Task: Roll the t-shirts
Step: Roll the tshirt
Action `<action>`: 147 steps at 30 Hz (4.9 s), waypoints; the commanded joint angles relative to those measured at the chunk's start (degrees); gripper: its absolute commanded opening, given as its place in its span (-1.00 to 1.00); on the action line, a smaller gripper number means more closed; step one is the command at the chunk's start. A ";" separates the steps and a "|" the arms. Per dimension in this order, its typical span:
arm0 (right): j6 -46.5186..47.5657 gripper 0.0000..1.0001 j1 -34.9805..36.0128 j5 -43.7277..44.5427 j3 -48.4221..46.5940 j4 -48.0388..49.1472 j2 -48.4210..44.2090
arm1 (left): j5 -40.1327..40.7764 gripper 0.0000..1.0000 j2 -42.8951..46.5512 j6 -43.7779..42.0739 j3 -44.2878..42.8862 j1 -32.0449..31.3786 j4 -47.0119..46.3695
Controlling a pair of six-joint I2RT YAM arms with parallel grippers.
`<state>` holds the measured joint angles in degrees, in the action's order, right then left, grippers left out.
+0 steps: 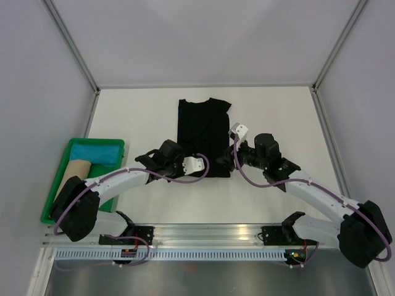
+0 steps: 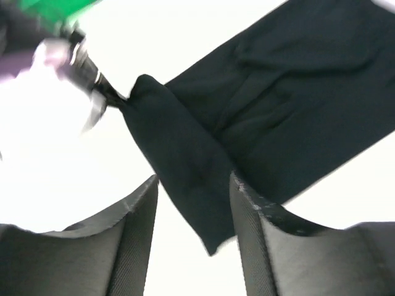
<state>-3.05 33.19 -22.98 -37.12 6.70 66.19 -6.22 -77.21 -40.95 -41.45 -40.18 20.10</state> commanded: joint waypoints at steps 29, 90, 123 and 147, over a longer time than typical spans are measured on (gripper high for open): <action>45.95 -0.99 13.92 12.97 3.64 -11.17 8.35 | -15.13 -0.95 -1.19 1.14 -9.18 8.63 12.85; 40.92 -1.00 9.44 -3.12 -6.80 -15.29 18.00 | -28.85 -0.95 -3.48 -4.50 -14.01 16.80 26.40; 13.70 -0.10 -6.03 -19.92 -9.02 -22.46 20.06 | -24.02 -0.95 -11.82 1.93 -13.48 22.17 20.60; -26.92 -0.42 4.60 -2.23 11.02 19.22 14.48 | -24.72 -0.78 -10.07 5.62 -11.64 22.17 18.40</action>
<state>-27.92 37.71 -25.15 -24.29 20.14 77.97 -31.44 -88.88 -37.15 -53.08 -18.33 41.28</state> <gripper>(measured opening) 0.393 0.107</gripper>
